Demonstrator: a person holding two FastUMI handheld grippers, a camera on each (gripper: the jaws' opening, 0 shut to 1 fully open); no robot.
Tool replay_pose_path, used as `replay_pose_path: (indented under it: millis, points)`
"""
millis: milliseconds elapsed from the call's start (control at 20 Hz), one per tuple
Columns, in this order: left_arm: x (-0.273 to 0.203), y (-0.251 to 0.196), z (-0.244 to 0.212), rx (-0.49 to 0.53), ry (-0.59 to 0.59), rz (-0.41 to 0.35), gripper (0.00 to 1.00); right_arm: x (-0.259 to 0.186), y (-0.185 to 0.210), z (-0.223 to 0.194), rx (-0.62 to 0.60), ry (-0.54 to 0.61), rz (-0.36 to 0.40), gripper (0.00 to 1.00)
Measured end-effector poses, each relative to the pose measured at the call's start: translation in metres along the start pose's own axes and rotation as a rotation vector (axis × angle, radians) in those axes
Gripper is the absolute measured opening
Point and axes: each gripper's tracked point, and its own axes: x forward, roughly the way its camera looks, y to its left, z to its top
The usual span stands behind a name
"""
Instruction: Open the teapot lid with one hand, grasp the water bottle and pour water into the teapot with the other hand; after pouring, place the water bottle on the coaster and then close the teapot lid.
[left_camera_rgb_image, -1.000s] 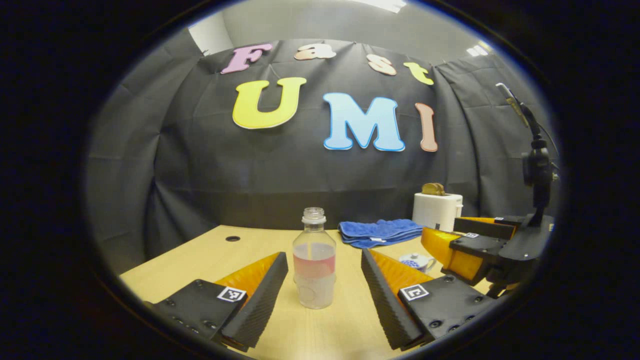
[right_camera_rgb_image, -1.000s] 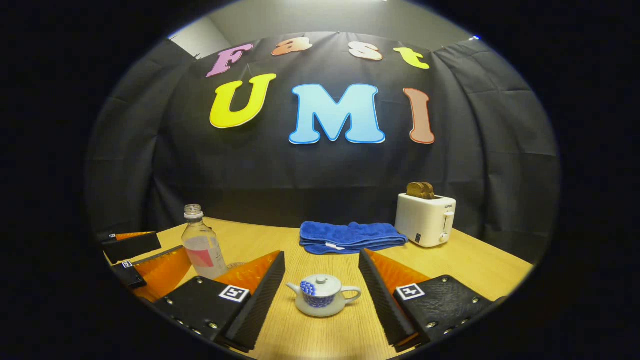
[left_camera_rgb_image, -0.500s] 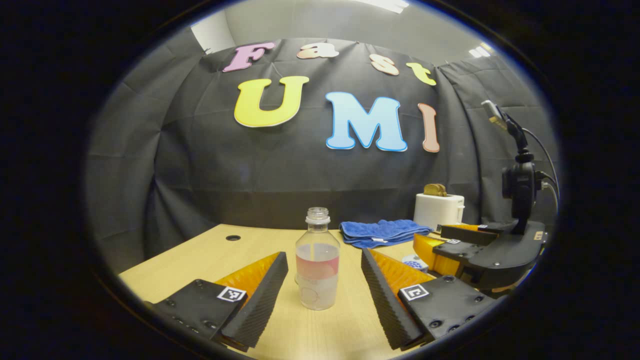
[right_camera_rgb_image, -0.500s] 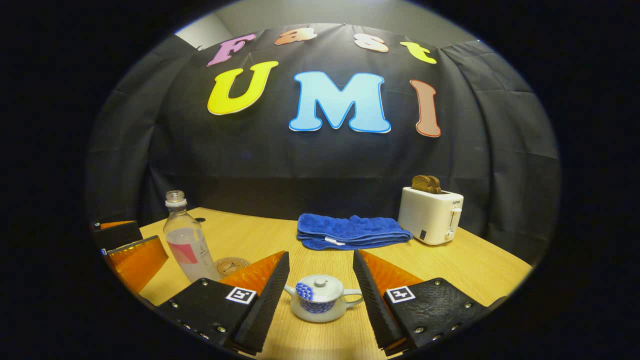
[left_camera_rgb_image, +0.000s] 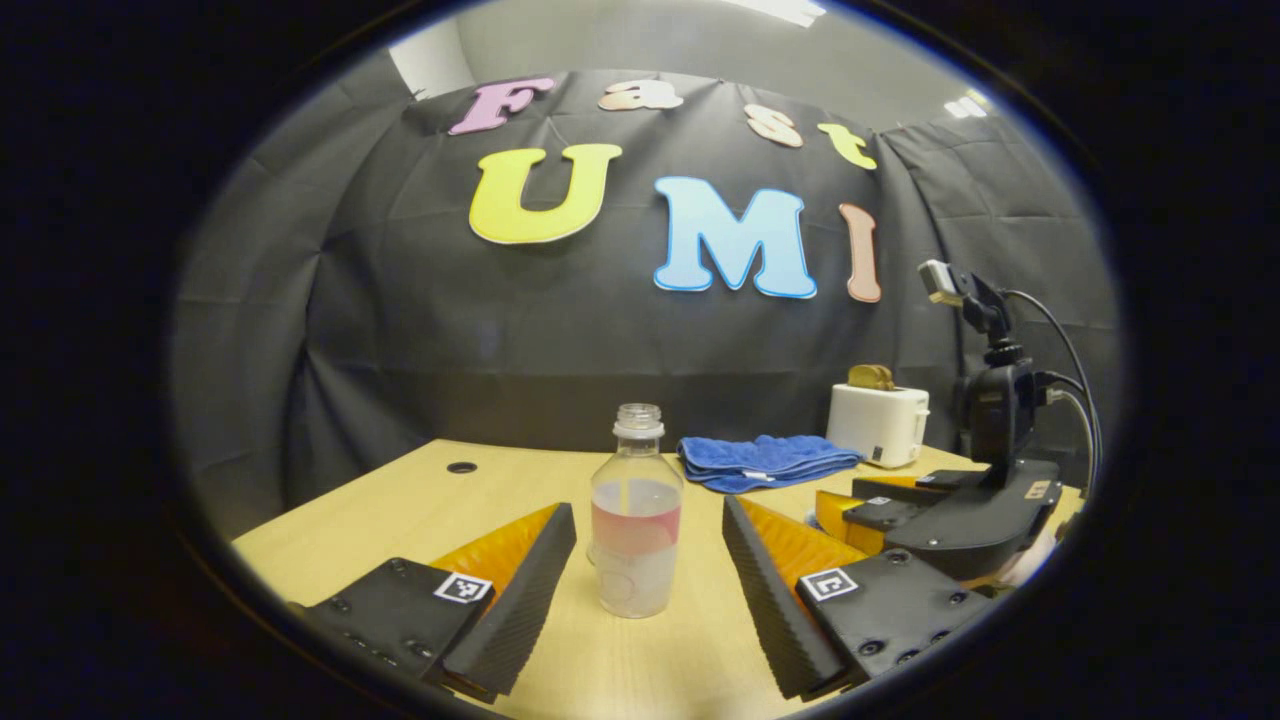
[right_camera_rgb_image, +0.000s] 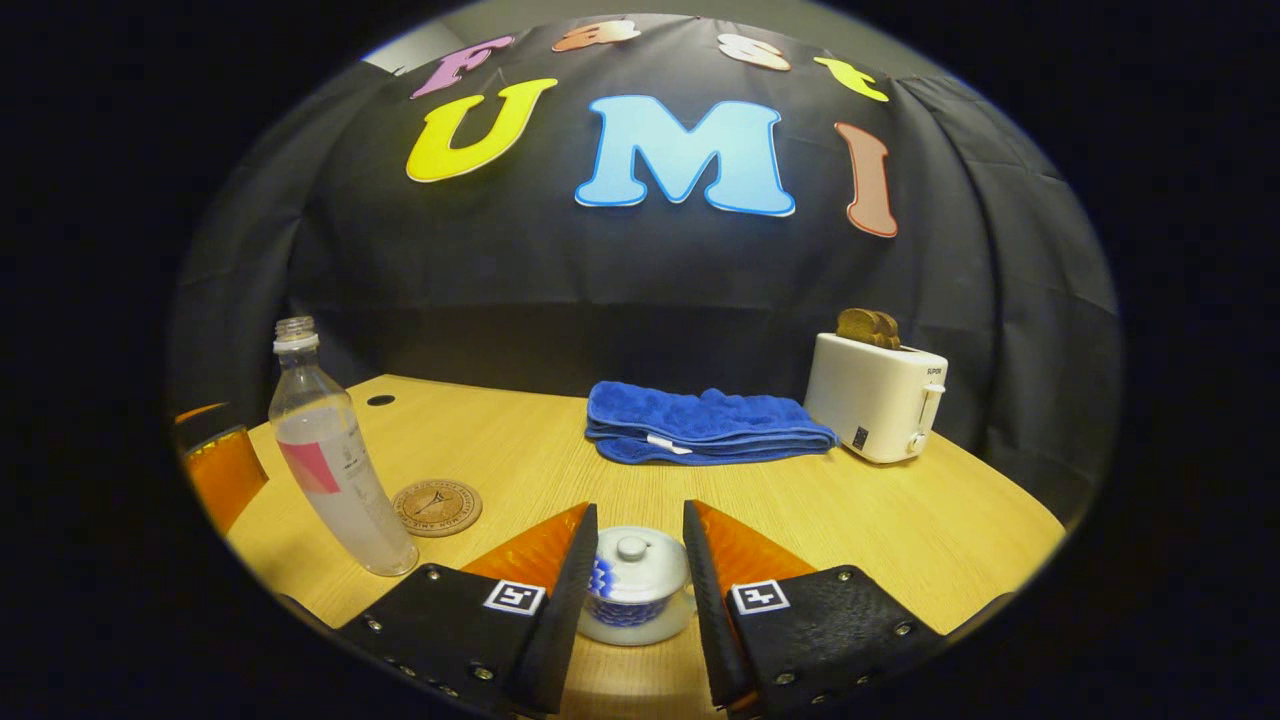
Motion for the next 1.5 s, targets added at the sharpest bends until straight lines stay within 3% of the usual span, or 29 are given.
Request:
replay_pose_path:
  millis: [50,200,500,600,1000,1500]
  points:
    - [0.001,0.0,0.0,-0.002,0.002,-0.001,1.0,-0.002,0.003,-0.002,0.011,-0.002,0.018,0.53]
    - [0.002,0.001,-0.002,-0.008,0.007,-0.003,1.0,0.0,0.003,0.002,0.001,-0.006,0.009,0.35]
    - [0.002,-0.002,-0.001,-0.018,0.0,-0.012,1.0,-0.004,-0.003,0.008,0.033,-0.028,0.006,0.36]
    - [0.002,-0.001,-0.002,-0.01,0.0,-0.009,1.0,0.002,0.0,0.004,0.045,-0.02,0.007,0.06]
    - [0.012,0.002,-0.021,-0.014,0.05,-0.003,1.0,-0.002,0.001,0.007,0.04,-0.027,0.014,0.06]
    - [0.039,0.009,-0.043,0.026,0.107,0.015,1.0,-0.024,-0.017,0.045,0.032,-0.153,-0.025,0.06]
